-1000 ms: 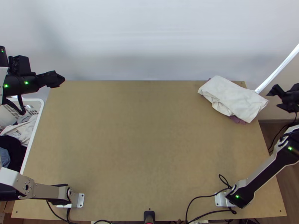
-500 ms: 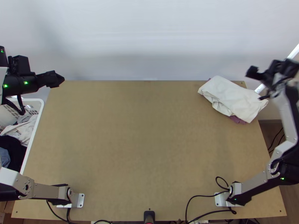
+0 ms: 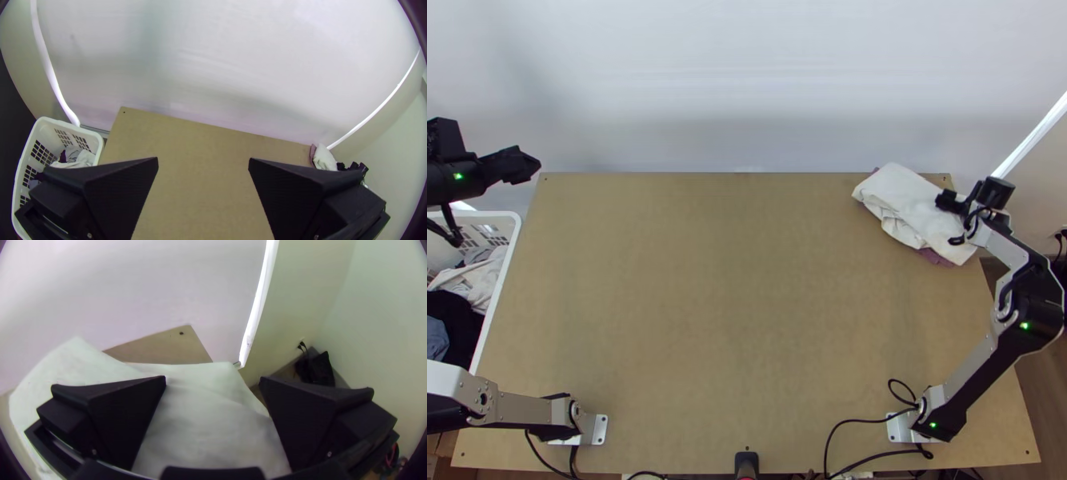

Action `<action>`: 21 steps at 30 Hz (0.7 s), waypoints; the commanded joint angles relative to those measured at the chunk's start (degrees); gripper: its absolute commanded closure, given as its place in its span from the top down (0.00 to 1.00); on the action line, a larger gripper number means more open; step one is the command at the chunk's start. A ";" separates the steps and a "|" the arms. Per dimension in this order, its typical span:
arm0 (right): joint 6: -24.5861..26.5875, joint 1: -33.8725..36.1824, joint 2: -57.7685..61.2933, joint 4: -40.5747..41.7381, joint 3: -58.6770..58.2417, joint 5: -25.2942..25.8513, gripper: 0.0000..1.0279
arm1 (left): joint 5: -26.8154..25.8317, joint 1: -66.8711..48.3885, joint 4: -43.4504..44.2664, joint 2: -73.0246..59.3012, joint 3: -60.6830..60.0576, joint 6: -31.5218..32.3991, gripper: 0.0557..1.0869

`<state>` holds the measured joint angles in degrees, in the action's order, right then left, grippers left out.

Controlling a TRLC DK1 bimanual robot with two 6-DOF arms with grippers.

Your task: Fold the t-shirt

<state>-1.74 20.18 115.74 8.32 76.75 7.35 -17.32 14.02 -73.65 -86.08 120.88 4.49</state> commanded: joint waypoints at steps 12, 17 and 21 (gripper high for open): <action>-6.35 2.93 -10.89 -1.99 0.33 1.08 0.96 | 0.01 0.57 0.26 1.80 0.94 2.19 0.96; -6.61 2.75 -17.66 -1.64 -2.57 1.08 0.96 | 0.01 0.66 0.26 2.06 1.11 2.28 0.96; -4.94 1.44 -17.75 -0.85 -7.14 0.99 0.96 | 0.01 0.66 0.43 2.68 1.11 2.54 0.96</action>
<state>-7.25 22.50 96.88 7.79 74.43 8.01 -17.32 14.26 -73.63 -85.41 120.88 6.00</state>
